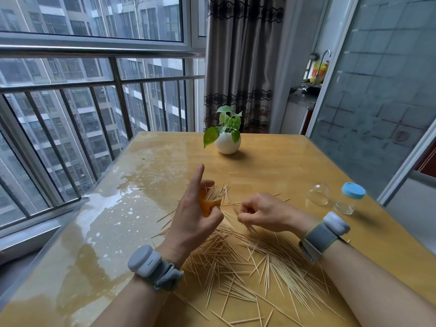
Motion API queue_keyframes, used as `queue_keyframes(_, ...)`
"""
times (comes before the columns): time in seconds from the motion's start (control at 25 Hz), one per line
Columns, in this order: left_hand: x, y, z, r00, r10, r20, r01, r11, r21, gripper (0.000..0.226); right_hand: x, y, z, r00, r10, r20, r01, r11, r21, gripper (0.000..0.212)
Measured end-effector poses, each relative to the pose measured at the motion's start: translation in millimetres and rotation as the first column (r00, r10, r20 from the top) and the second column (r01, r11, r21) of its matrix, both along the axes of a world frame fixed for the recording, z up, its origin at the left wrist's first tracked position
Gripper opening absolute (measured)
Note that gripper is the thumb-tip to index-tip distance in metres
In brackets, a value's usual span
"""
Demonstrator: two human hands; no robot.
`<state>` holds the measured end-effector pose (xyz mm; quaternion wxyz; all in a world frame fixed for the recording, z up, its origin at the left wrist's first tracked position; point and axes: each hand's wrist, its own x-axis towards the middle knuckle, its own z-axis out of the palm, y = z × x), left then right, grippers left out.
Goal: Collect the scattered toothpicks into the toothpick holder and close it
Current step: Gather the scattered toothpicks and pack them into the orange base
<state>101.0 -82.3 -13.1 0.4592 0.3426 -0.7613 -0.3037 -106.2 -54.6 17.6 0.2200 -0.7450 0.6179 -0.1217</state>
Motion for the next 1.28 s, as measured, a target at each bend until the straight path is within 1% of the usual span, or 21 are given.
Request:
queue_keyframes(0.08, -1, 1, 0, 1.0, -0.017, 0.016, 0.017, 1.0, 0.0, 0.091, -13, 7, 2, 0.973, -0.067, 0.221, 0.073, 0.997, -0.023, 0.017)
queue_keyframes(0.12, -2, 2, -1, 0.999, -0.03, 0.022, 0.03, 1.0, -0.002, 0.091, -18, 11, 2, 0.928, -0.106, 0.357, 0.12, 0.993, -0.018, 0.017)
queue_keyframes(0.16, -4, 3, -2, 0.998, -0.047, 0.034, 0.047, 0.999, -0.003, 0.092, -23, 14, 1, 0.859, -0.139, 0.493, 0.164, 0.986, -0.008, 0.017)
queue_keyframes(0.24, -8, 7, -4, 0.992, -0.107, 0.07, 0.107, 0.994, 0.007, 0.098, -26, 19, 2, 0.67, -0.174, 0.721, 0.243, 0.97, 0.008, 0.018)
queue_keyframes(0.28, -10, 8, -6, 0.985, -0.143, 0.092, 0.141, 0.99, 0.023, 0.102, -25, 20, 4, 0.57, -0.174, 0.803, 0.28, 0.96, 0.009, 0.019)
queue_keyframes(0.36, -16, 11, -9, 0.972, -0.182, 0.147, 0.177, 0.983, 0.045, 0.11, -17, 22, 11, 0.393, -0.14, 0.909, 0.342, 0.94, -0.003, 0.018)
queue_keyframes(0.4, -19, 13, -10, 0.969, -0.179, 0.171, 0.175, 0.984, 0.039, 0.113, -11, 23, 14, 0.335, -0.117, 0.935, 0.369, 0.929, -0.016, 0.017)
queue_keyframes(0.44, -22, 14, -11, 0.967, -0.173, 0.184, 0.17, 0.985, 0.033, 0.116, -3, 24, 15, 0.307, -0.094, 0.947, 0.393, 0.919, -0.036, 0.016)
queue_keyframes(0.48, -24, 14, -12, 0.967, -0.171, 0.188, 0.168, 0.985, 0.031, 0.117, 6, 25, 15, 0.31, -0.071, 0.948, 0.415, 0.907, -0.068, 0.015)
queue_keyframes(0.52, -25, 14, -13, 0.967, -0.171, 0.187, 0.168, 0.985, 0.035, 0.117, 14, 27, 14, 0.347, -0.048, 0.937, 0.438, 0.892, -0.117, 0.014)
queue_keyframes(0.64, -25, 14, -14, 0.972, -0.152, 0.178, 0.151, 0.988, 0.017, 0.117, 34, 31, 0, 0.582, 0.001, 0.813, 0.465, 0.82, -0.334, 0.013)
queue_keyframes(0.72, -23, 13, -15, 0.979, -0.133, 0.156, 0.134, 0.991, 0.002, 0.117, 38, 32, -8, 0.69, 0.022, 0.723, 0.422, 0.8, -0.427, 0.013)
queue_keyframes(0.84, -22, 12, -17, 0.986, -0.118, 0.117, 0.118, 0.993, 0.005, 0.115, 33, 31, -17, 0.831, 0.026, 0.555, 0.318, 0.797, -0.514, 0.009)
queue_keyframes(0.92, -21, 11, -17, 0.988, -0.116, 0.105, 0.116, 0.993, 0.007, 0.115, 28, 29, -20, 0.899, 0.027, 0.437, 0.254, 0.78, -0.571, 0.017)
queue_keyframes(0.96, -20, 11, -16, 0.988, -0.116, 0.105, 0.115, 0.993, 0.009, 0.114, 26, 28, -20, 0.904, 0.039, 0.426, 0.242, 0.776, -0.583, 0.02)
queue_keyframes(1.0, -20, 11, -16, 0.988, -0.115, 0.108, 0.114, 0.993, 0.012, 0.114, 24, 28, -18, 0.893, 0.046, 0.447, 0.249, 0.778, -0.577, 0.023)
queue_keyframes(1.12, -20, 13, -15, 0.984, -0.126, 0.124, 0.124, 0.992, 0.027, 0.113, 17, 28, -15, 0.857, -0.006, 0.515, 0.314, 0.799, -0.513, 0.035)
queue_keyframes(1.2, -21, 14, -14, 0.98, -0.141, 0.138, 0.139, 0.99, 0.022, 0.112, 16, 27, -16, 0.827, -0.06, 0.559, 0.329, 0.857, -0.396, 0.043)
queue_keyframes(1.28, -22, 16, -12, 0.975, -0.176, 0.132, 0.173, 0.984, 0.032, 0.109, 17, 24, -15, 0.736, -0.137, 0.663, 0.346, 0.918, -0.194, 0.052)
